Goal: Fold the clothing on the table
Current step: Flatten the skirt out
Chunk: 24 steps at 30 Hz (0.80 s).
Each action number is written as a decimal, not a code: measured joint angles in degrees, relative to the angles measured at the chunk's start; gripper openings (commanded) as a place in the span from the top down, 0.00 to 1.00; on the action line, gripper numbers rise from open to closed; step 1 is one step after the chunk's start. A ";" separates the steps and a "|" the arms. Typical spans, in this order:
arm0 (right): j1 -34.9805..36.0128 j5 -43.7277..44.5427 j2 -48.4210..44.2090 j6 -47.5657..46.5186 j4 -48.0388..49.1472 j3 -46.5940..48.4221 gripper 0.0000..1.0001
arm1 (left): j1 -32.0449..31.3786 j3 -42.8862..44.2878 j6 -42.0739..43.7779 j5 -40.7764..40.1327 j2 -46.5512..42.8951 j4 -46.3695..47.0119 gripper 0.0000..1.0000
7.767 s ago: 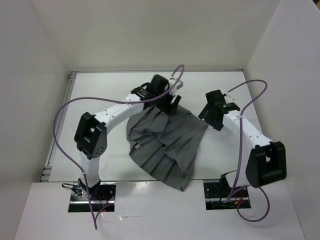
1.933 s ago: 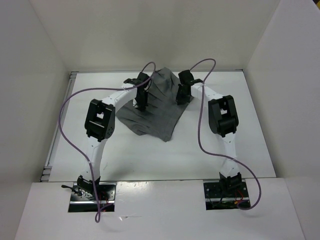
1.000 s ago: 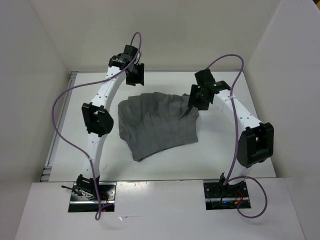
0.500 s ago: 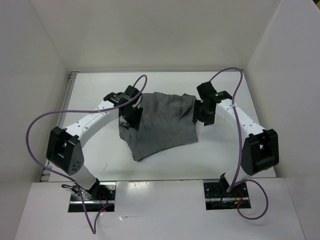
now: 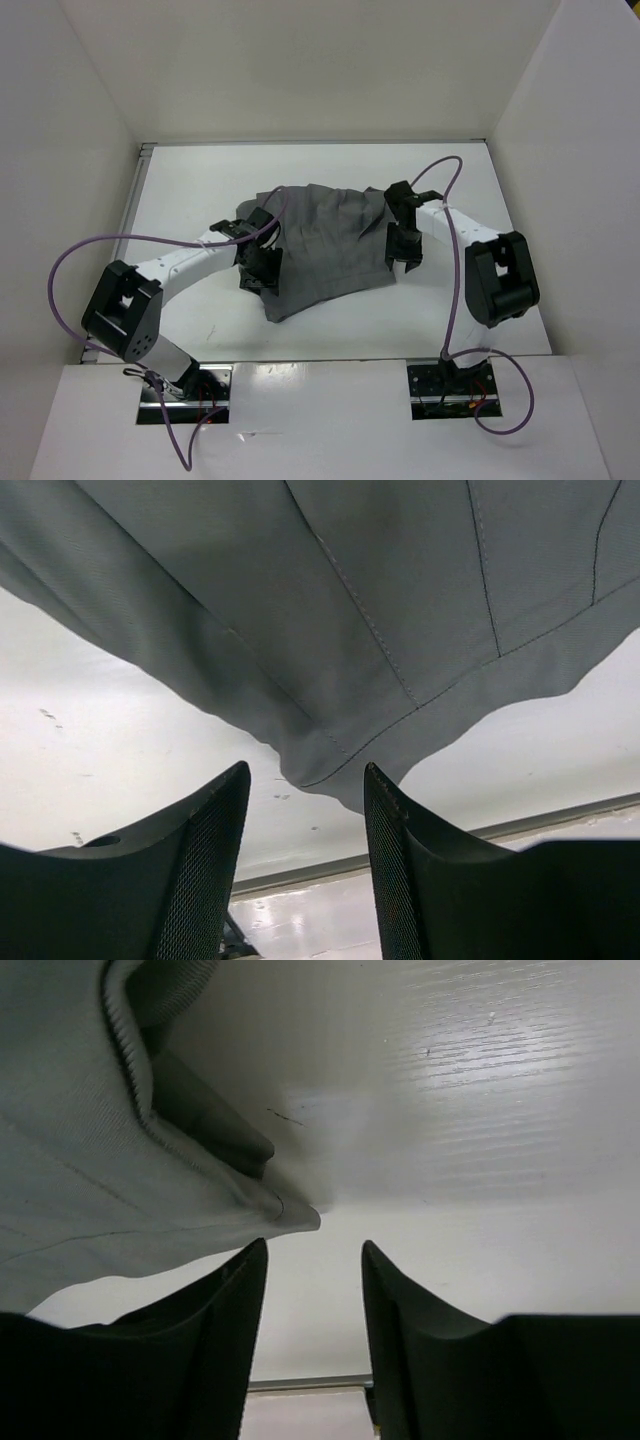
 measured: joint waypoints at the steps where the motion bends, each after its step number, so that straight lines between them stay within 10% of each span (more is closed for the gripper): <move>1: 0.00 -0.20 0.81 -0.04 0.13 -0.11 0.55 | 0.00 -0.50 -0.46 0.52 0.00 0.39 0.43; 11: 0.00 -3.78 6.03 -1.46 5.81 -1.31 0.57 | -0.15 -1.79 -1.09 2.91 -1.07 2.75 0.43; 17: 0.00 -9.03 7.80 -3.56 9.03 -1.55 1.00 | -0.15 -3.76 -1.38 4.68 -1.46 3.45 0.43; 24: -0.55 -14.34 8.15 -4.74 11.19 -1.97 1.00 | -0.15 -6.45 -2.86 7.19 -4.79 3.98 0.43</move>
